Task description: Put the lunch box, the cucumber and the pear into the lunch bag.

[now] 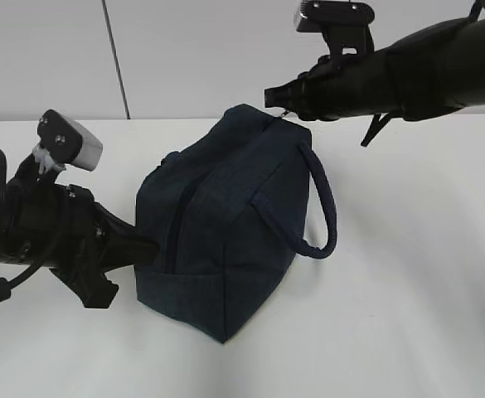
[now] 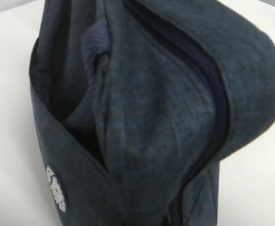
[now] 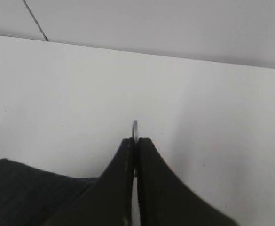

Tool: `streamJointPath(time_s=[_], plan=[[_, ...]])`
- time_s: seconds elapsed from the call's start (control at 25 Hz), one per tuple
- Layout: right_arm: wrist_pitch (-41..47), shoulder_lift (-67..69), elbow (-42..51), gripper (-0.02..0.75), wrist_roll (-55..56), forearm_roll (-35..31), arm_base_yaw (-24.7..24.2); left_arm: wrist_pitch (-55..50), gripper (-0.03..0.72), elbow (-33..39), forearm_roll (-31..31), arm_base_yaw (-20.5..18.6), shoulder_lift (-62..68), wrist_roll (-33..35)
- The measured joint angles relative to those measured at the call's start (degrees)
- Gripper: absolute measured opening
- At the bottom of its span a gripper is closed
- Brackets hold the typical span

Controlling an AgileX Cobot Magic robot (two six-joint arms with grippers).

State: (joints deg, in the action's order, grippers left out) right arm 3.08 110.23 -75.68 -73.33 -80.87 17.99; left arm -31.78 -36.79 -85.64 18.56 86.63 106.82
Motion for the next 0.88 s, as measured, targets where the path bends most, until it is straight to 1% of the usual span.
streamJointPath(time_s=[0.24, 0.48, 0.52, 0.56, 0.6, 0.64, 0.68, 0.72, 0.8, 0.84, 0.88], plan=[[3.5, 5.0, -0.5, 0.000, 0.0, -3.2, -2.1, 0.5, 0.013, 0.0, 0.0, 0.0, 0.0, 0.0], [5.0, 6.5, -0.8, 0.002, 0.0, -5.0, -2.3, 1.2, 0.013, 0.0, 0.0, 0.0, 0.0, -0.6], [5.6, 6.3, -0.9, 0.017, -0.1, -5.1, -2.4, 1.2, 0.013, 0.0, 0.0, 0.0, 0.0, -1.1], [6.3, 6.0, -0.9, 0.052, -0.6, -5.2, -2.5, 1.2, 0.018, 0.0, 0.0, 0.0, 0.0, -2.2], [6.6, 5.5, -0.9, 0.112, -0.8, -5.2, -2.5, 1.2, 0.031, 0.0, 0.2, 0.0, 0.0, -3.6], [6.9, 4.7, -0.9, 0.174, -1.1, -5.2, -2.5, 1.3, 0.053, 0.0, 0.4, 0.0, 0.0, -4.8], [6.9, 3.8, -0.9, 0.257, -1.2, -5.2, -2.5, 1.5, 0.081, 0.0, 1.1, 0.0, -0.1, -6.3], [6.9, 2.6, -0.9, 0.342, -1.3, -5.2, -2.5, 1.6, 0.127, 0.0, 2.2, 0.0, -0.1, -8.0], [7.1, -0.4, -0.9, 0.470, -2.0, -5.2, -2.5, 1.7, 0.241, 0.0, 4.7, 0.0, -1.1, -11.4], [7.4, -2.0, -0.9, 0.515, -2.4, -5.2, -2.5, 1.8, 0.287, 0.0, 6.1, 0.0, -1.9, -13.4], [7.8, -3.3, -0.9, 0.543, -2.6, -5.2, -2.5, 1.8, 0.333, 0.0, 7.8, 0.0, -2.7, -15.5]])
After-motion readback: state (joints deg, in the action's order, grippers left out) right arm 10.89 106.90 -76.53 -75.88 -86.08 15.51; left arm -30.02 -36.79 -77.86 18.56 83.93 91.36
